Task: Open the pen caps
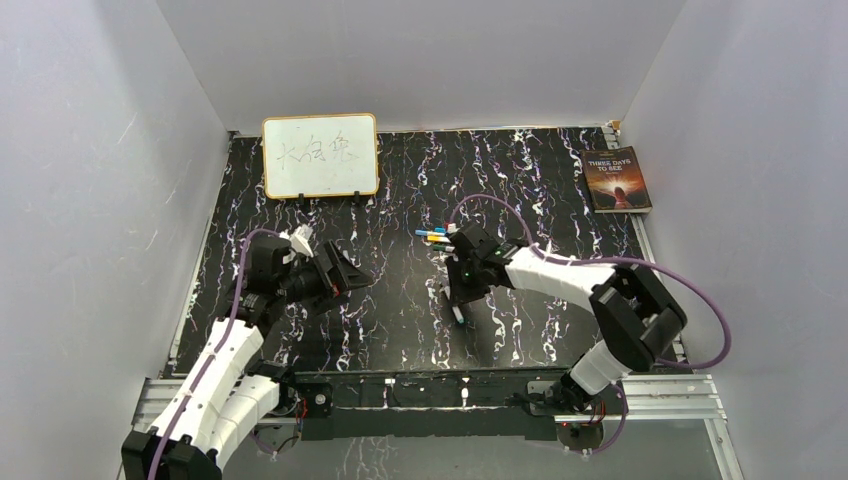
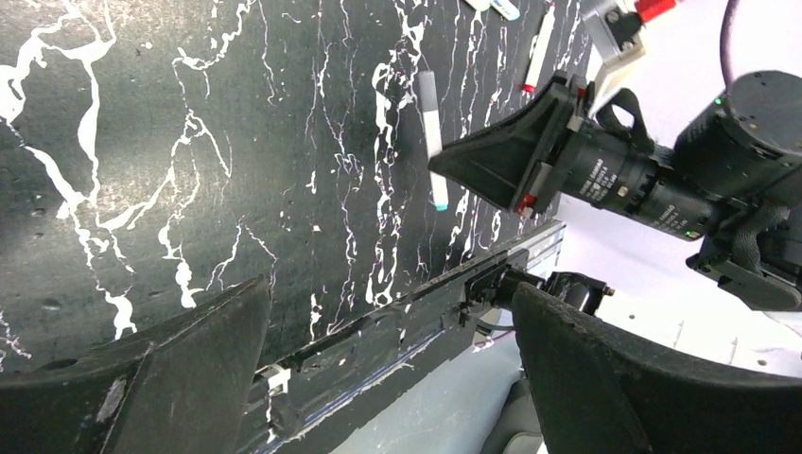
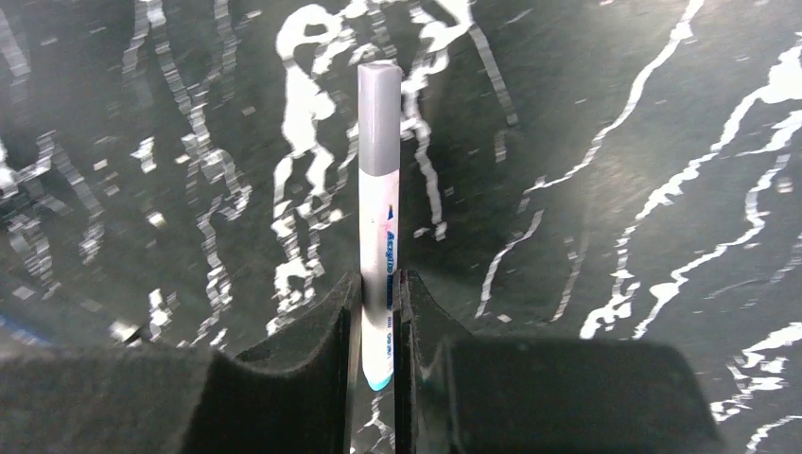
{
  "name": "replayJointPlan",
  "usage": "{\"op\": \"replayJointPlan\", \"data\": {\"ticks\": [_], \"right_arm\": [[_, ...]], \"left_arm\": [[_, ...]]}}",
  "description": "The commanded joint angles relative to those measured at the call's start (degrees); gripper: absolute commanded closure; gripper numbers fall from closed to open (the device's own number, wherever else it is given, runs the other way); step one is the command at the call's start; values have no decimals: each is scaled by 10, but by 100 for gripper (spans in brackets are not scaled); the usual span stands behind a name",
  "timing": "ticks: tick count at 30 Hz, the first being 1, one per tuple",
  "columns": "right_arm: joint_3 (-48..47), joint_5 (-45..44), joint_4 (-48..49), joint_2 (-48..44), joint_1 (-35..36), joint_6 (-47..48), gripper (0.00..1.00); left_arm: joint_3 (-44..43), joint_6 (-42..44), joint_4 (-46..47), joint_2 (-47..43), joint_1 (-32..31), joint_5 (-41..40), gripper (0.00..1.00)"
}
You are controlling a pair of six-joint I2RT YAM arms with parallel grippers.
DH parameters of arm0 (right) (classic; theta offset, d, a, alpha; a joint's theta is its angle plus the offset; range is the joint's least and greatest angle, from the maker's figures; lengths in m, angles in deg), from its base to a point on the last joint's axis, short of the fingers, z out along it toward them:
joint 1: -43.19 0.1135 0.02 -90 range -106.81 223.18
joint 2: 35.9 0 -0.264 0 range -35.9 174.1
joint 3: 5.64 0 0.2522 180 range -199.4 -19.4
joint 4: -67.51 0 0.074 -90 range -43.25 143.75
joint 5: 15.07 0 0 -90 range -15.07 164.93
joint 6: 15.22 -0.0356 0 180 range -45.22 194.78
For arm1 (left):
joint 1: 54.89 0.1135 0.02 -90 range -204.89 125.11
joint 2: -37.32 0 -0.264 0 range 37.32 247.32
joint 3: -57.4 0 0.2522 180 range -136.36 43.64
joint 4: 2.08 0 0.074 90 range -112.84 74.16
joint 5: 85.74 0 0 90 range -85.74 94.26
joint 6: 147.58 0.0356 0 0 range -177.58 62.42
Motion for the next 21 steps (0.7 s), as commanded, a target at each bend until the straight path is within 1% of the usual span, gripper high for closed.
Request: {"op": "replayJointPlan", "data": {"ticks": [1, 9, 11, 14, 21], "right_arm": [[16, 111, 68, -61, 2, -34, 96], [24, 209, 125, -112, 12, -80, 96], [32, 225, 155, -121, 16, -98, 96], [49, 251, 200, -131, 22, -133, 95], [67, 271, 298, -126, 57, -200, 96]], "left_arm": [[8, -32, 49, 1, -1, 32, 2], [48, -97, 163, 18, -1, 60, 1], [62, -117, 202, 19, -2, 63, 2], [77, -145, 236, 18, -6, 61, 2], [85, -184, 289, 8, -22, 41, 2]]}}
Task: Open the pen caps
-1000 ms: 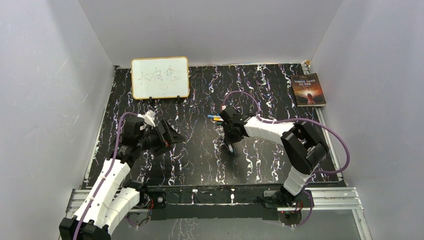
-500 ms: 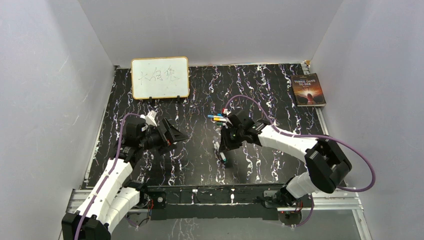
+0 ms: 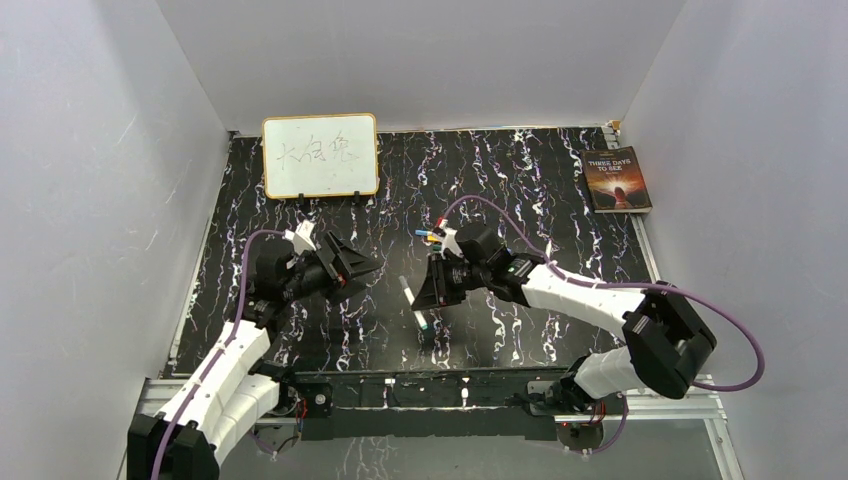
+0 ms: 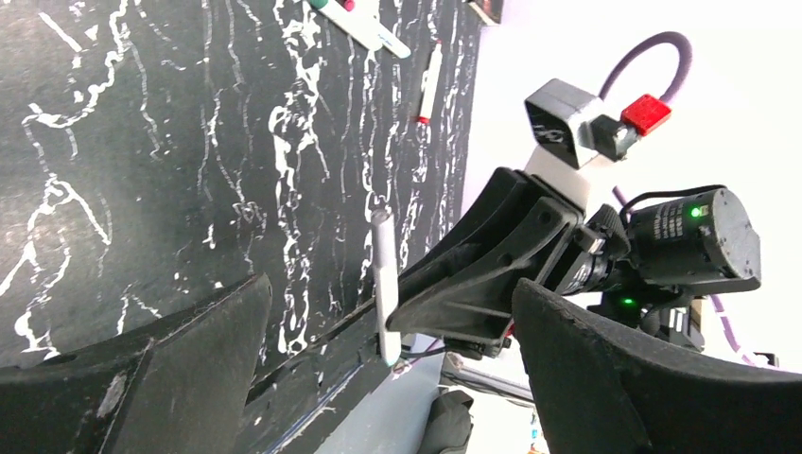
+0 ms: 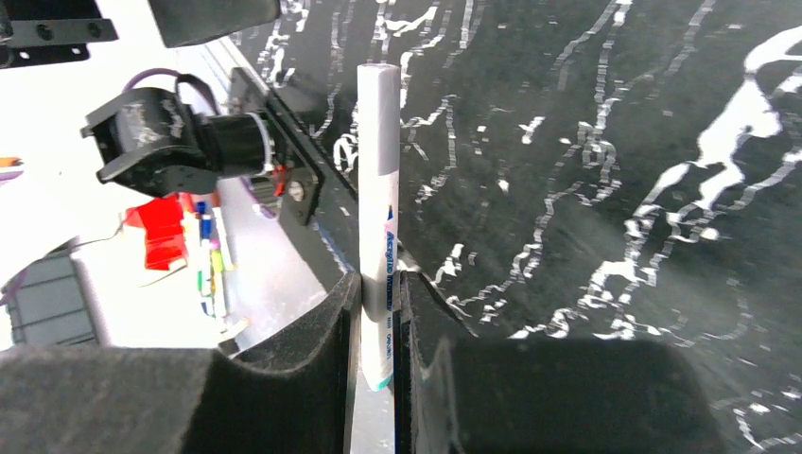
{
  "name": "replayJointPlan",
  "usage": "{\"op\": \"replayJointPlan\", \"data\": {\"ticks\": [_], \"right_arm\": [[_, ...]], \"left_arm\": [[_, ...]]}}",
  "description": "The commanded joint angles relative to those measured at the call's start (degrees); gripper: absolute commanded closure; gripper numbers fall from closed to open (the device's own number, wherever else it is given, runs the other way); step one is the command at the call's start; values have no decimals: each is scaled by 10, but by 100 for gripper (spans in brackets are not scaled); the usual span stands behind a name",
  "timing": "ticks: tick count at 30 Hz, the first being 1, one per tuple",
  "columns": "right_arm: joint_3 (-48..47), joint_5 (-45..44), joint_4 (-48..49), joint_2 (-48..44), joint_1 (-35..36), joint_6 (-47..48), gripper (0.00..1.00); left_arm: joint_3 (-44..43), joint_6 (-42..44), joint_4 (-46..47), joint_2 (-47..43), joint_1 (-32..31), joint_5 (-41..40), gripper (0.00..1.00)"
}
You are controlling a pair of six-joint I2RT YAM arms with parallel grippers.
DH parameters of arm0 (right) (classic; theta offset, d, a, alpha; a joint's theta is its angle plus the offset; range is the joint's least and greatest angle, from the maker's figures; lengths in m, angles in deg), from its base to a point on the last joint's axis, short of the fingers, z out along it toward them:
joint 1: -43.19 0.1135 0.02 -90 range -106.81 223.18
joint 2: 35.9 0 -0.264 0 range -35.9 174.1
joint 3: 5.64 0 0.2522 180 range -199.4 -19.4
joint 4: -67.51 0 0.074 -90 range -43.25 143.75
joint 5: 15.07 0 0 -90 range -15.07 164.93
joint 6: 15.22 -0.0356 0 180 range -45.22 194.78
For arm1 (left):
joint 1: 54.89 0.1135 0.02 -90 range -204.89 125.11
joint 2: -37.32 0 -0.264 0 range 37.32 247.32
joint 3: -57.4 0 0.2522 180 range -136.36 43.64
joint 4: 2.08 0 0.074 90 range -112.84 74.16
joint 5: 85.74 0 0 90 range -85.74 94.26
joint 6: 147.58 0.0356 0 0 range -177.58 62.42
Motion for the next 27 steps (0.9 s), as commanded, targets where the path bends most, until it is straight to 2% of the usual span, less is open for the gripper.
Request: {"op": "replayJointPlan", "data": {"ticks": [1, 15, 27], "right_arm": [[2, 29, 118, -5, 28, -58, 96], [-39, 22, 203, 44, 73, -115, 97], [-49, 14, 210, 48, 76, -119, 97]], "left_arm": [[4, -42, 66, -11, -13, -1, 2], [15, -58, 105, -8, -78, -51, 4], [37, -66, 133, -10, -103, -58, 33]]}}
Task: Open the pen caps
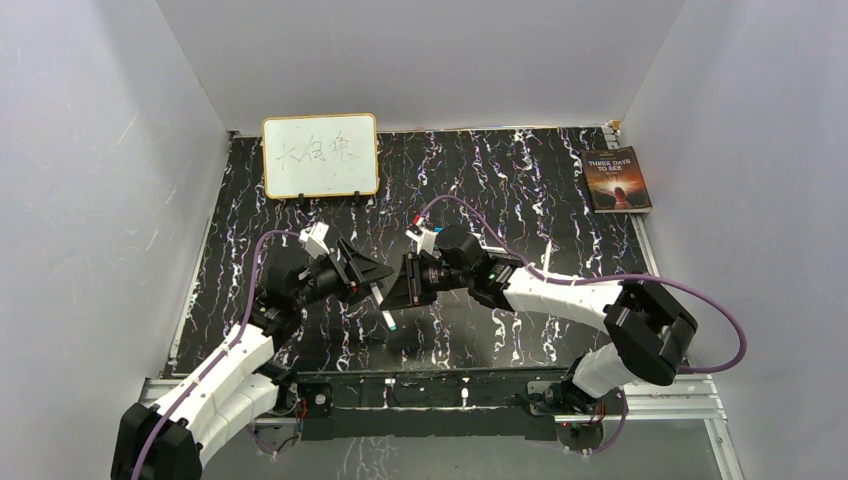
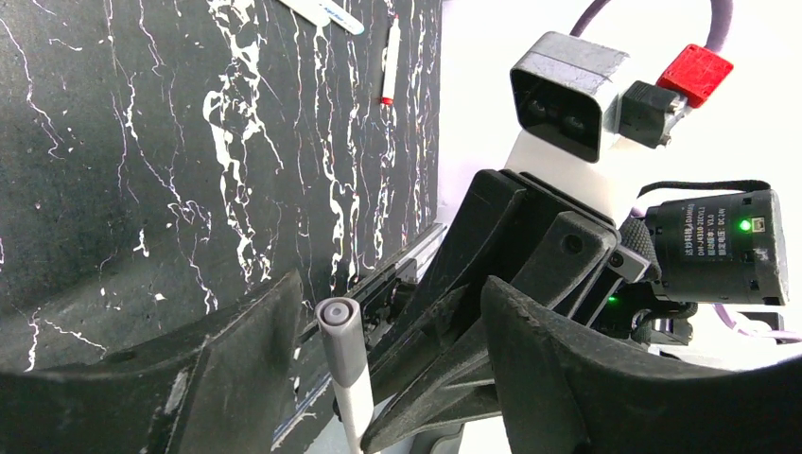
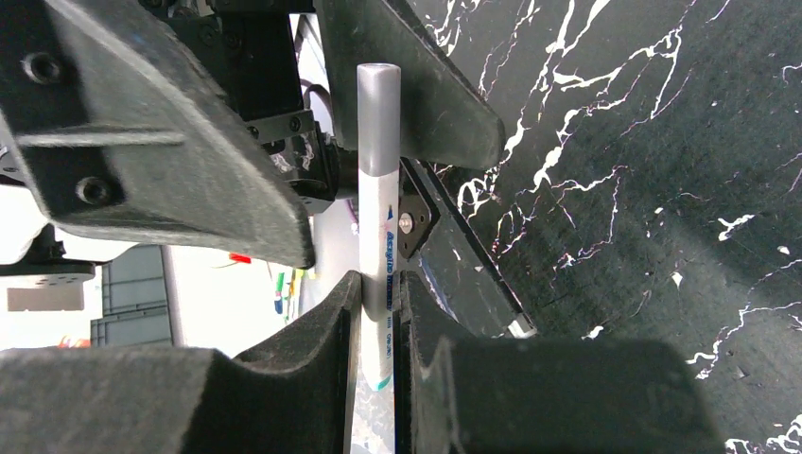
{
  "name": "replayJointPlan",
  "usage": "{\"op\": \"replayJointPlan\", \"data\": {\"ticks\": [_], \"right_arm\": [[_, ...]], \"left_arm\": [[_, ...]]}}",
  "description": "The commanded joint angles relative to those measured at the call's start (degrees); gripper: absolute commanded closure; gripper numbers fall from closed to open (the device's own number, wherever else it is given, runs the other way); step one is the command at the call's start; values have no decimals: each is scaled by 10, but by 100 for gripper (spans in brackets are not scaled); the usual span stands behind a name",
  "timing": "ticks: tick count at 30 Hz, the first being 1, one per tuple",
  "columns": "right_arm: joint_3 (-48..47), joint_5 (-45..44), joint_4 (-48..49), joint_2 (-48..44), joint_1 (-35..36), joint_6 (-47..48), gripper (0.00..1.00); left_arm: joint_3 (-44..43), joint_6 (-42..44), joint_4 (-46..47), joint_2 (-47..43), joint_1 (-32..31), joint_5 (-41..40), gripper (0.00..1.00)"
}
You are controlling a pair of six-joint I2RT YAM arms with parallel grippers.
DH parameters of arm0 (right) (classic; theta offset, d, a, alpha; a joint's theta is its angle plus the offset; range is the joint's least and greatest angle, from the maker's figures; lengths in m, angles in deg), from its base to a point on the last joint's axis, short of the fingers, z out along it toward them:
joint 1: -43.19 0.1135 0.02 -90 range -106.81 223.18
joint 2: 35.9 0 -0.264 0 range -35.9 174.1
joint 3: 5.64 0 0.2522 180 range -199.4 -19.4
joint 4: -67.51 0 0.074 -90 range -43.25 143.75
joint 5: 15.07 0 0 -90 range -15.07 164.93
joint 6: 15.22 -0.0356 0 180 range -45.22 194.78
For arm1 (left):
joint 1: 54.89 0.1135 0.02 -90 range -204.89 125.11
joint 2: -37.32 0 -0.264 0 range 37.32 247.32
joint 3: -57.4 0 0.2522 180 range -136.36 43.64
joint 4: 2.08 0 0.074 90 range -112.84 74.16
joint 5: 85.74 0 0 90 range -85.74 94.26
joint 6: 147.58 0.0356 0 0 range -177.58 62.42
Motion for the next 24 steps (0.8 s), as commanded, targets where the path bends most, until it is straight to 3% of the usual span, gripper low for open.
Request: {"op": "replayJointPlan", "data": {"ticks": [1, 9, 24], "right_arm": [[-26, -6, 35, -6, 3, -3, 98], [-19, -8, 32, -7, 5, -2, 98], [-10, -14, 18, -16, 5, 1, 98]], "left_arm": [[8, -4, 19, -8, -7, -2, 35], [10, -2, 20, -2, -10, 0, 52], [13, 5, 3, -11, -11, -3, 64]]}}
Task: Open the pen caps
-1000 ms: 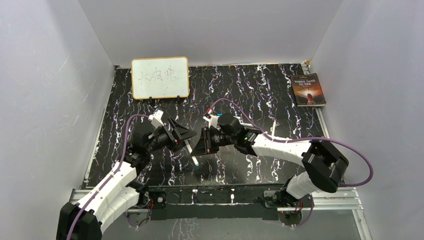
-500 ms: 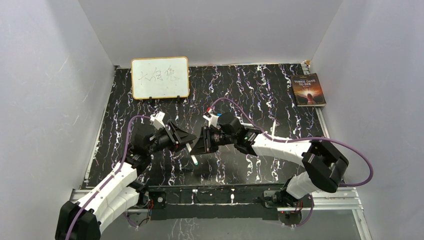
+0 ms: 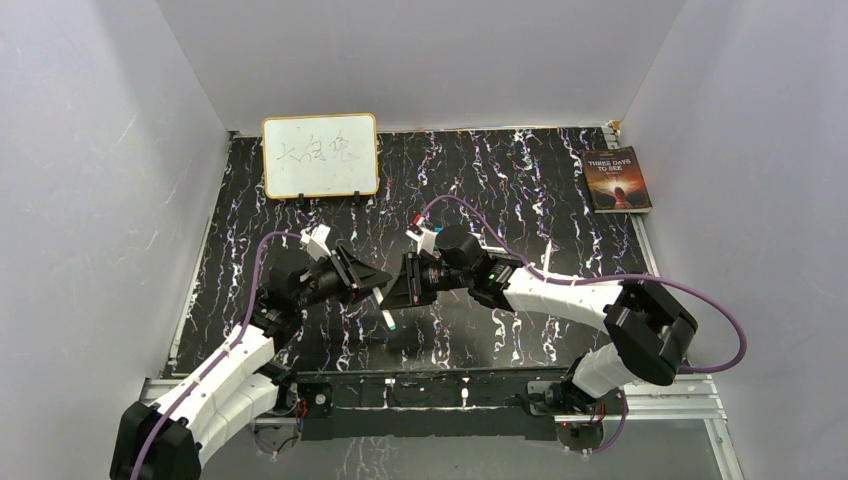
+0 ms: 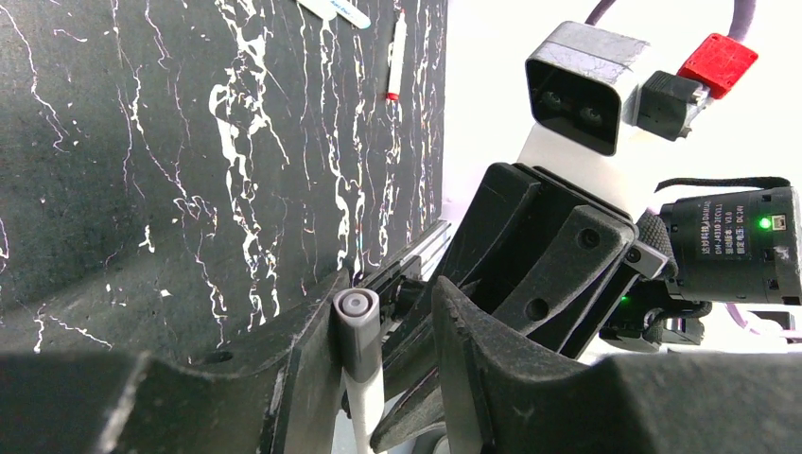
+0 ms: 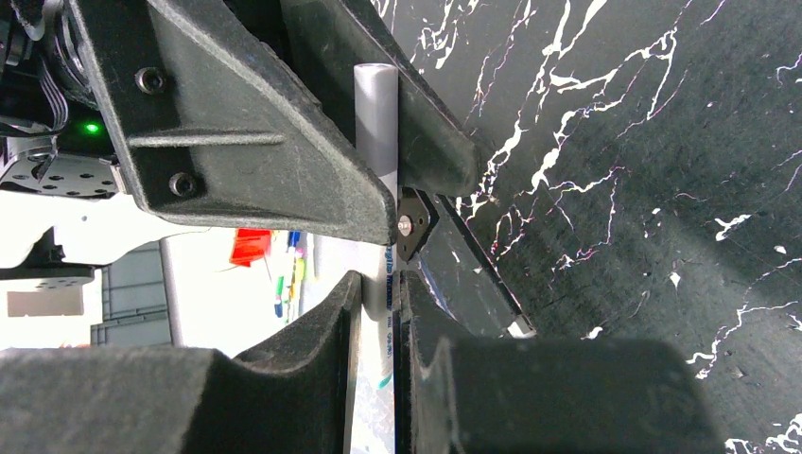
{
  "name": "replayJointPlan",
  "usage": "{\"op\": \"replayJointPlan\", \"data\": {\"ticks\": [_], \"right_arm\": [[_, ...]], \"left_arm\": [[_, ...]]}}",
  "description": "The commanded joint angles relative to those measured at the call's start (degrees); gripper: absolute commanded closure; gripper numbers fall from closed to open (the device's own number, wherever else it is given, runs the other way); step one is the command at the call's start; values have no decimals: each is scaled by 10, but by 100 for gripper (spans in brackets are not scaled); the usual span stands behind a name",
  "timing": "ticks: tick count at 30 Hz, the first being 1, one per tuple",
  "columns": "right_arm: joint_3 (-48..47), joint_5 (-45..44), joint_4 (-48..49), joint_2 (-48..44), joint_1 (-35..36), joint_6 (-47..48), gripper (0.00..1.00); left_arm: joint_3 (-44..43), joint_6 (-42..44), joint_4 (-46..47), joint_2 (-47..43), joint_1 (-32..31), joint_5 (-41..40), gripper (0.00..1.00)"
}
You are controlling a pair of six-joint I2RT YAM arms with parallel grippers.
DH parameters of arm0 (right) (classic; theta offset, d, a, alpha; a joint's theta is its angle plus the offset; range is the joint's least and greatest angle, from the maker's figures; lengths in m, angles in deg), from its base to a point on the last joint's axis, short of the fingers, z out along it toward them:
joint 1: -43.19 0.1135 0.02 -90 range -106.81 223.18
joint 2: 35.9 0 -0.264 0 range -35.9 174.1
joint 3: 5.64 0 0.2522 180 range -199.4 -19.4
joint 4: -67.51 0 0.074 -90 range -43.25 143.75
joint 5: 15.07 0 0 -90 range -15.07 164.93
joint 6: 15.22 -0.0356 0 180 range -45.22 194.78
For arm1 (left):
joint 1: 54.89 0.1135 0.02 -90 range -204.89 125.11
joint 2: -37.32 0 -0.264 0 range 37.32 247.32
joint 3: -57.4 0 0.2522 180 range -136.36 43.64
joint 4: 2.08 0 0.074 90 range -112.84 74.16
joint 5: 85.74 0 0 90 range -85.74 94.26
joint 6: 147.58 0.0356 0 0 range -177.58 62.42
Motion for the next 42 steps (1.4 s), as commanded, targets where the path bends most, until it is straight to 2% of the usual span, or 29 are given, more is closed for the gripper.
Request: {"op": "replayJointPlan", "data": {"ticks": [1, 20, 27, 31, 32, 33, 36, 42], "right_arm": [[-9, -8, 17, -17, 4, 6, 98], [0, -13, 5, -30, 4, 9, 98], [4, -14, 3, -31, 4, 11, 98], [6, -16, 3, -32, 4, 11, 98], [5, -16, 3, -31, 4, 11, 97], [5, -16, 2, -31, 4, 11, 93], [4, -16, 2, -26, 4, 10, 51], [-30, -8, 13, 17, 18, 8, 46]], "left_arm": [[3, 8, -7, -13, -4, -2, 65], [4, 16, -20, -17, -4, -9, 67], [4, 17, -21, -16, -4, -9, 76], [5, 17, -22, -14, -4, -8, 88], [5, 16, -24, -14, -3, -9, 96], [6, 16, -24, -13, -4, -9, 98], [7, 14, -24, -13, -4, -8, 99], [10, 11, -17, -9, -4, -5, 100]]}}
